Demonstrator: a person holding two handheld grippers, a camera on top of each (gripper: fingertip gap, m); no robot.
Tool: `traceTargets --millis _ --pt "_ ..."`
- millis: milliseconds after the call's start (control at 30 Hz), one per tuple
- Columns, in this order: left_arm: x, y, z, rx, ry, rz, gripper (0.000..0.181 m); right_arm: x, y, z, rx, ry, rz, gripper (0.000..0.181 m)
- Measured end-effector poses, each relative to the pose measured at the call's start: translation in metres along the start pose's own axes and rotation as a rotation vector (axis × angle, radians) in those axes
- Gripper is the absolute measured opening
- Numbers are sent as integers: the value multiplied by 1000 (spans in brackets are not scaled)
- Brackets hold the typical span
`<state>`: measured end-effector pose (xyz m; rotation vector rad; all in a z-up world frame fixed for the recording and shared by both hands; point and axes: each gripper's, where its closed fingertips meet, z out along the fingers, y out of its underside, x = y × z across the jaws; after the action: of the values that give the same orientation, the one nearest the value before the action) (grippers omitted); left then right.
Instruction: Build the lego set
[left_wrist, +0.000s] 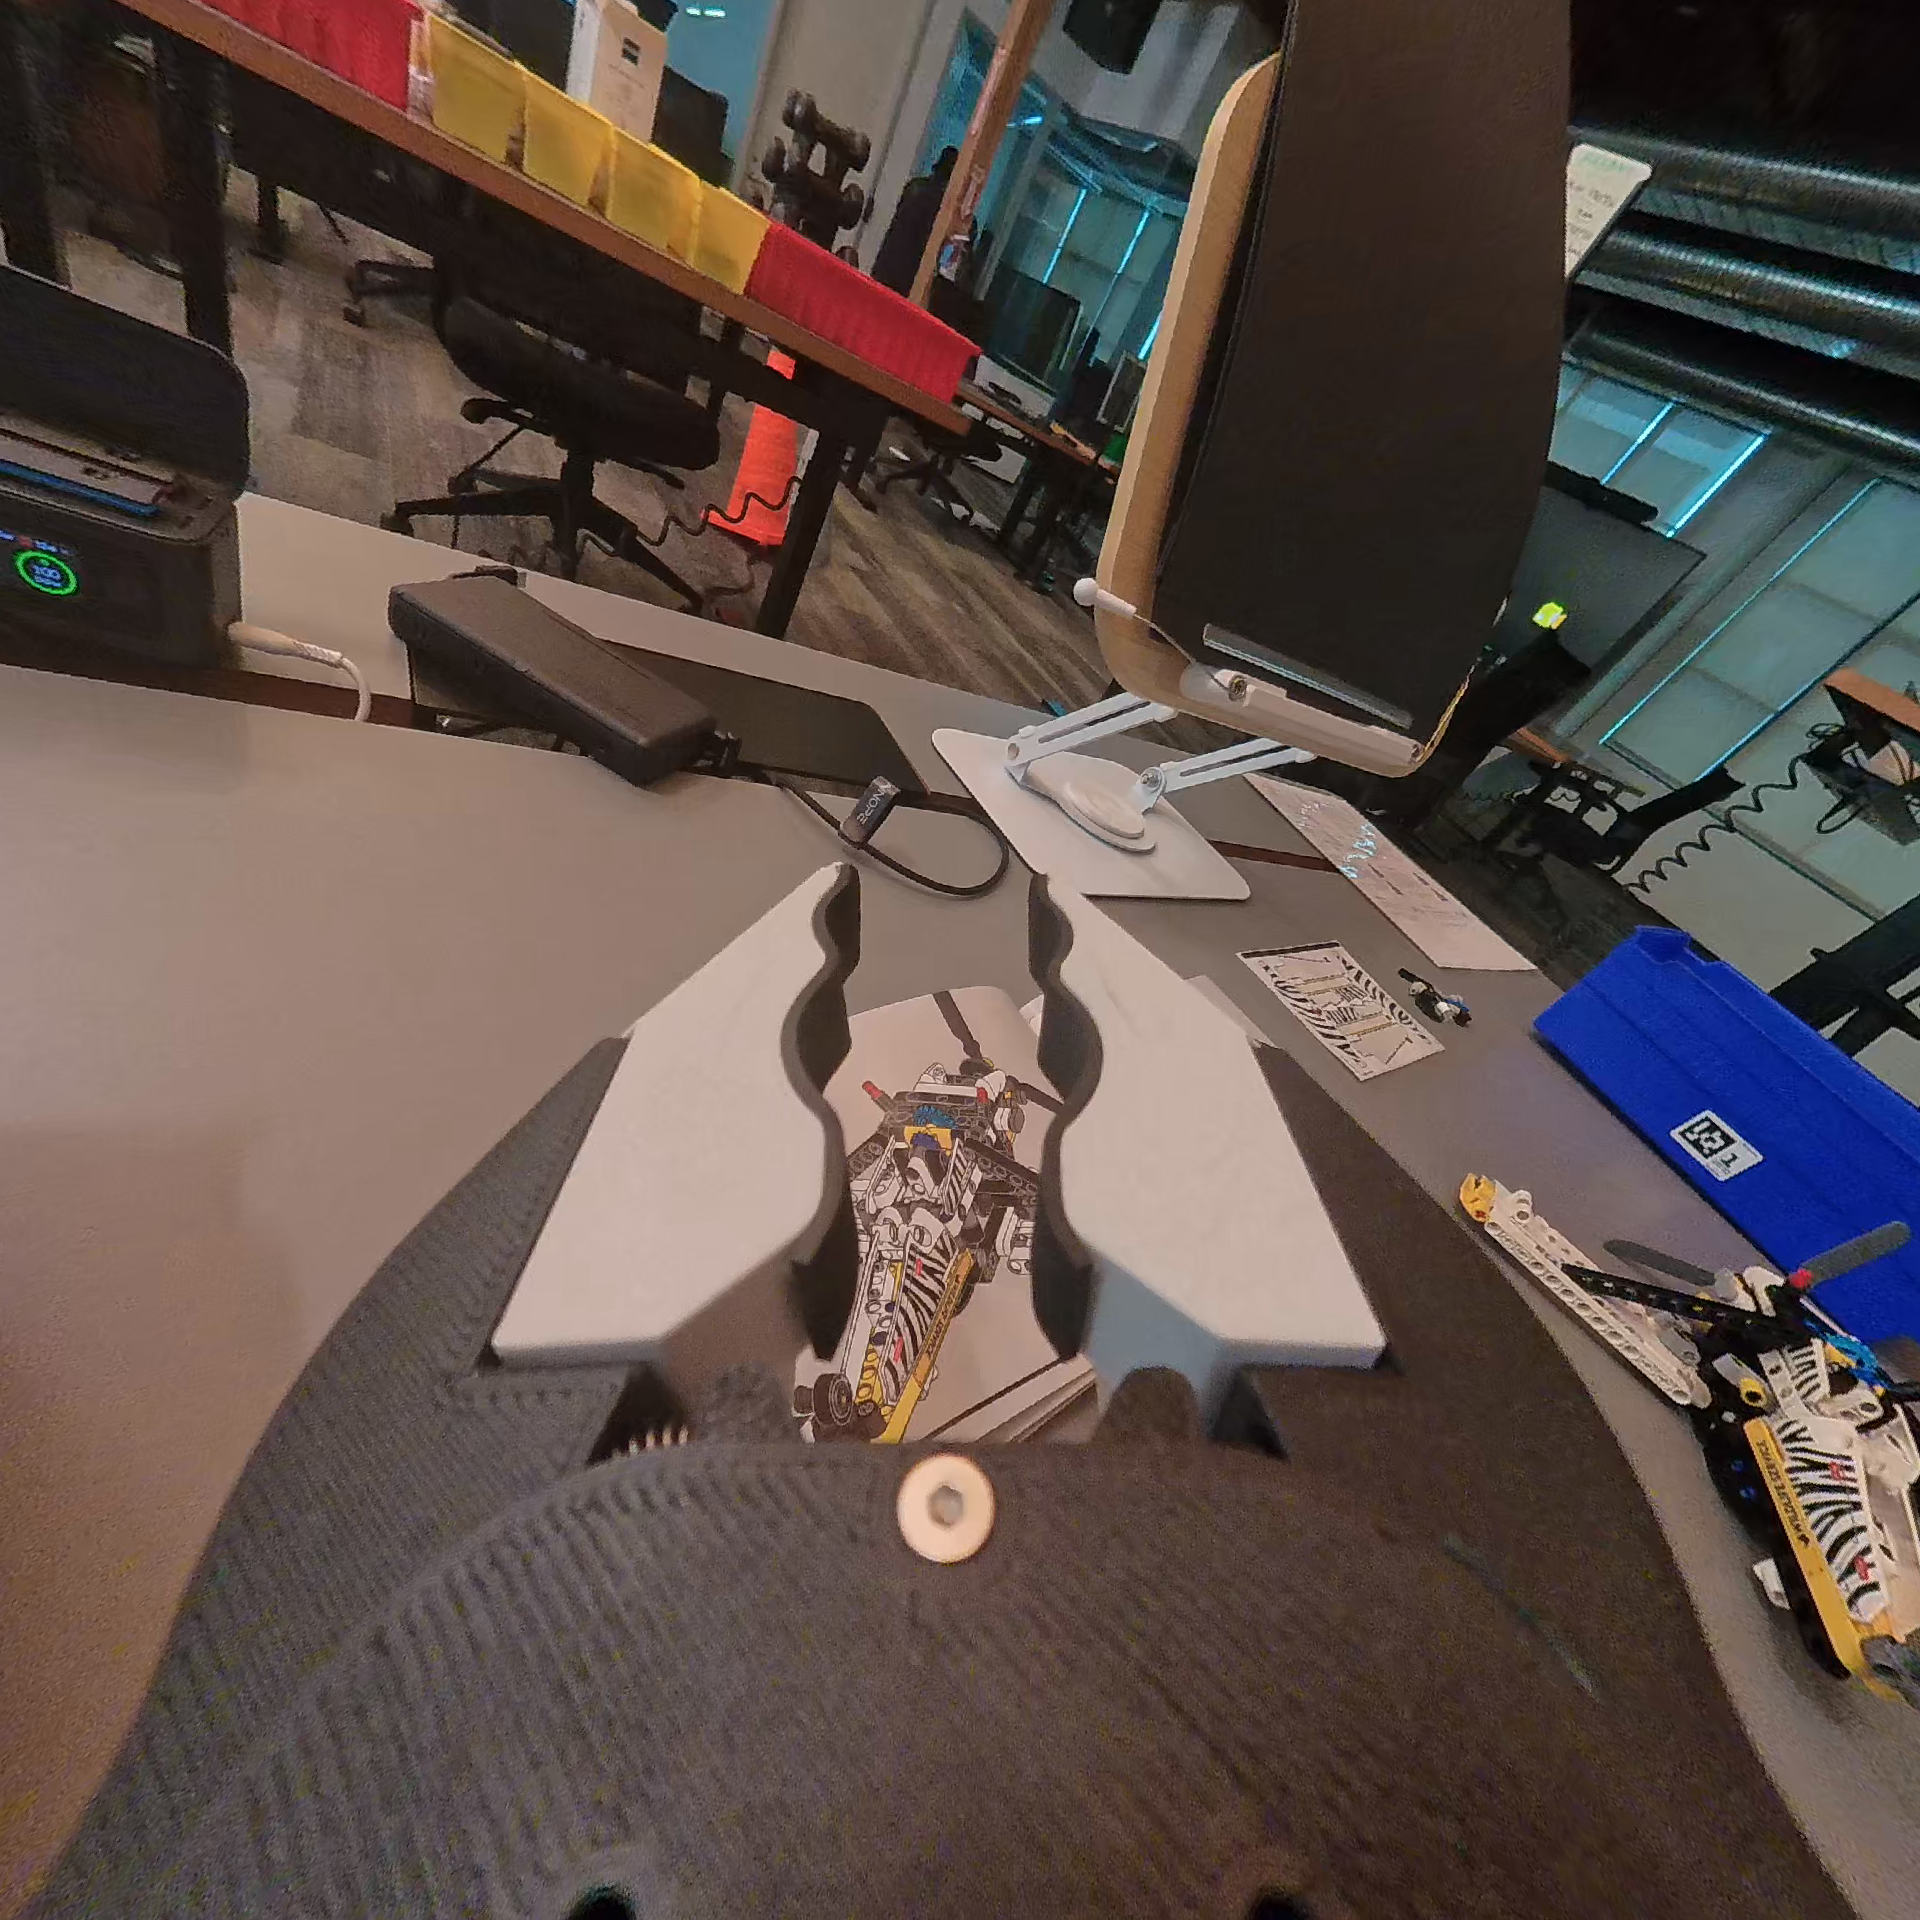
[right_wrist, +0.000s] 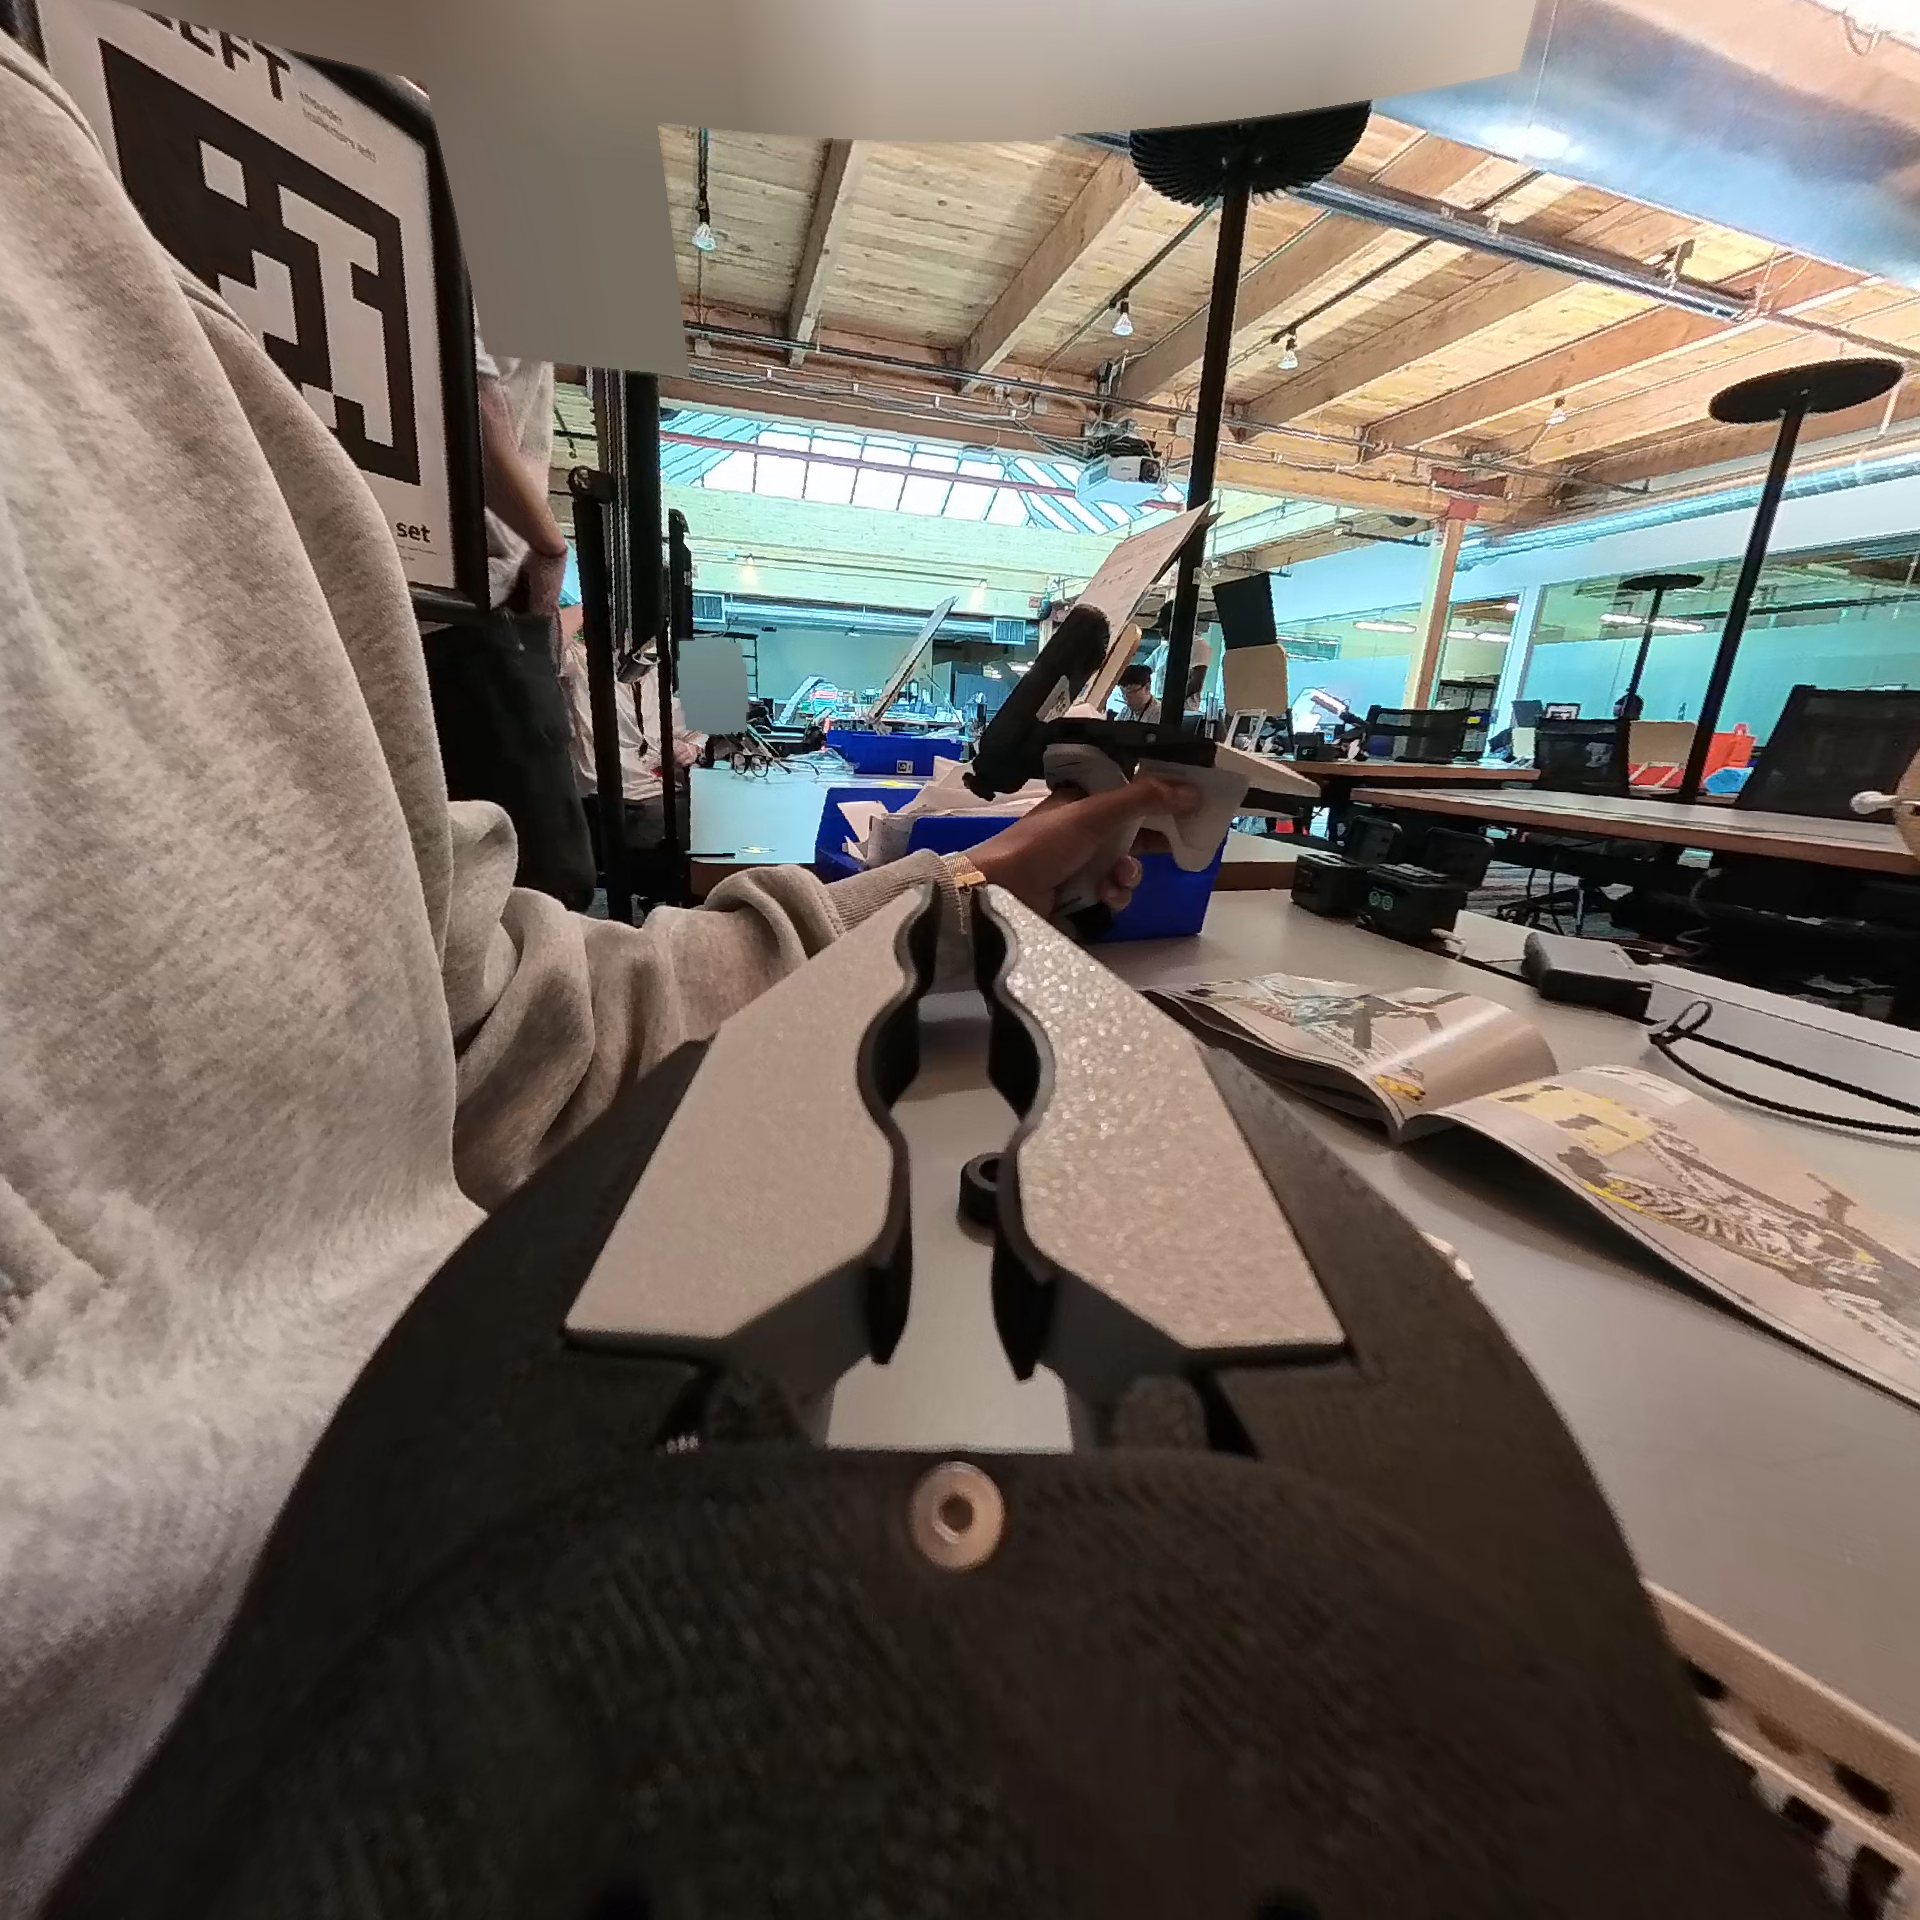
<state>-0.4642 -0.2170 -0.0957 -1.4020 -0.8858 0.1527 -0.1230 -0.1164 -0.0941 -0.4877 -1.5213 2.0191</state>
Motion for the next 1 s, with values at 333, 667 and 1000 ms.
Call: traceTargets --millis 333,667,1000 --pt "-12 14 3 -93 -105 51 24 -1 -1 -1 0 0 2 4" --pt "-44 106 18 -592 -332 191 21 -6 -6 -4 -3 0 2 4" --pt "-53 113 14 -638 -373 193 17 -10 -15 -14 6 0 -2 4"
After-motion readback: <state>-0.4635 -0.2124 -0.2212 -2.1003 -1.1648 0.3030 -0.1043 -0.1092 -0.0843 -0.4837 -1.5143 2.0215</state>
